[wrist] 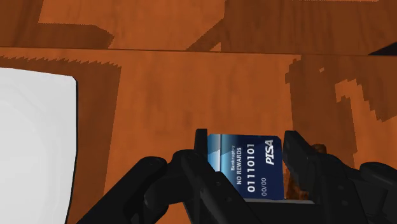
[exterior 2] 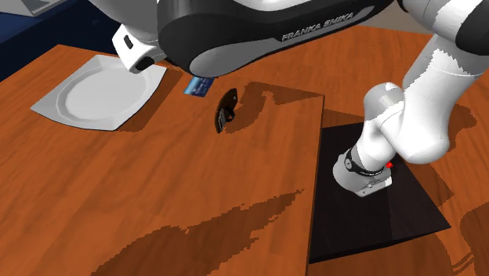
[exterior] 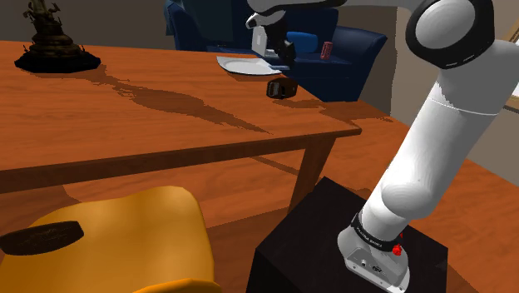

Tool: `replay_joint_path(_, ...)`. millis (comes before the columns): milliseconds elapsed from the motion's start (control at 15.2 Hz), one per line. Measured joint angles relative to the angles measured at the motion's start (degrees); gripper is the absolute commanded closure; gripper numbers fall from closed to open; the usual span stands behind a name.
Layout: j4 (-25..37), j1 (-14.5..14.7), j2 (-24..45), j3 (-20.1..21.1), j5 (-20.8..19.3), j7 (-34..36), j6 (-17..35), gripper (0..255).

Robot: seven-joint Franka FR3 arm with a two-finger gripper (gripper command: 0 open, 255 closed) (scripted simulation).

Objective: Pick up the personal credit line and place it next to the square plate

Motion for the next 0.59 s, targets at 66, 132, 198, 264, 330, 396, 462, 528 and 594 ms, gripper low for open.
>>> replay_joint_path(66,1.14,-0.8,0.8,-0.72,-0.32,-1.48,0.48,255)
replay_joint_path(132,1.68,-1.44,1.14,-1.28,-0.52,-2.65,0.91,255)
replay_joint_path(198,2.55,-1.82,1.93,-1.61,-0.62,-3.3,1.24,255)
replay_joint_path(264,2.45,-2.07,2.23,-1.82,-0.65,-3.53,1.8,255)
replay_joint_path(330,2.04,-2.2,2.36,-1.91,-0.65,-3.44,2.38,255)
replay_joint_path(396,1.48,-2.3,2.44,-1.99,-0.63,-3.28,3.02,255)
replay_joint_path(462,0.73,-2.38,2.37,-2.03,-0.61,-3.04,3.67,255)
replay_joint_path(528,-0.16,-2.43,2.23,-2.07,-0.59,-2.74,4.35,255)
replay_joint_path(594,-0.61,-2.5,2.42,-2.11,-0.56,-2.5,4.97,255)
